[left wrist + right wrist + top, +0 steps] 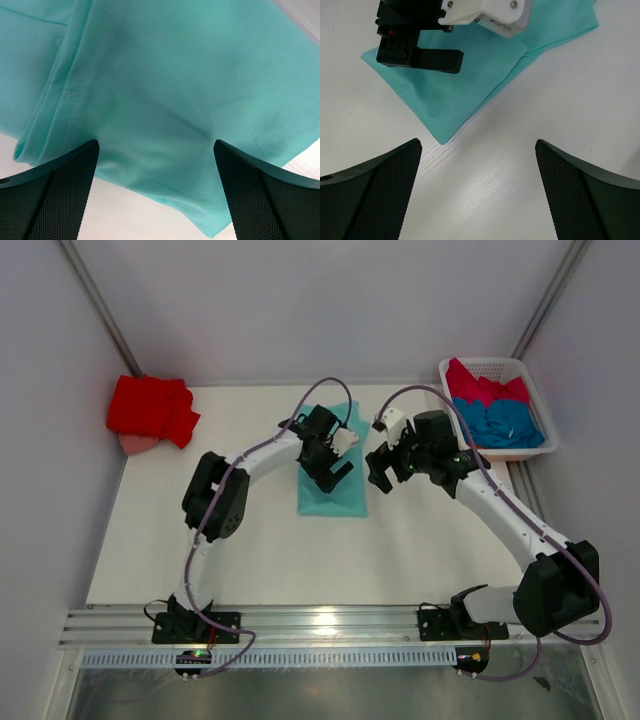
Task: Fold and stack the t-shirts
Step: Fold the tshirt
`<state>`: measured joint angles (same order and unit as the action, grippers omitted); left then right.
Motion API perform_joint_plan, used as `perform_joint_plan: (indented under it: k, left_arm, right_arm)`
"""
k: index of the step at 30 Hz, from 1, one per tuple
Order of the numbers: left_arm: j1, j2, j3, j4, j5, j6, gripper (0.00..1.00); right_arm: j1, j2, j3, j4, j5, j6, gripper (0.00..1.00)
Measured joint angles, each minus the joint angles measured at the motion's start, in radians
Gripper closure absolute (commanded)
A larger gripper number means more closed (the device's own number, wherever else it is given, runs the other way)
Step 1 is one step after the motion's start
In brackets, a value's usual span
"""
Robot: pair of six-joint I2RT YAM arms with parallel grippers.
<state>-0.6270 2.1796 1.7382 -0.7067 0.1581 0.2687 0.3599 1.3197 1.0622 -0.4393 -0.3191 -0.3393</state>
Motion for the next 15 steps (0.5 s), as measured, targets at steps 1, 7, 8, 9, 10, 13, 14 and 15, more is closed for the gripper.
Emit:
perform_joint_plan:
  k: [1,7,8,9,10,13,14,15]
  left_arm:
    - [0.005,-0.003,0.002,0.000,-0.001,-0.002,0.01]
    - [0.019,-0.033,0.011,0.014,-0.024,-0.004,0.01]
    - [0.019,-0.034,0.010,0.018,-0.028,-0.004,0.01]
    - [0.019,-0.034,0.010,0.019,-0.031,-0.005,0.01]
    - [0.019,-0.034,0.009,0.018,-0.035,-0.005,0.01]
    - [0.019,-0.034,0.006,0.018,-0.043,-0.008,0.01]
    - [0.019,-0.034,0.005,0.018,-0.045,-0.009,0.01]
    - [0.019,-0.034,0.004,0.018,-0.046,-0.009,0.01]
  right_arm:
    - [0.000,0.000,0.003,-0.002,-0.003,0.000,0.01]
    - [0.000,0.010,0.028,-0.020,-0.039,0.000,0.01]
    - [0.000,0.016,0.034,-0.023,-0.045,0.000,0.01]
    - [0.000,0.023,0.041,-0.026,-0.052,0.000,0.01]
    - [0.000,0.029,0.046,-0.031,-0.060,0.000,0.01]
    - [0.000,0.038,0.054,-0.049,-0.082,0.000,0.01]
    - [0.000,0.041,0.058,-0.056,-0.089,0.000,0.01]
    - [0.000,0.043,0.062,-0.064,-0.096,0.000,0.01]
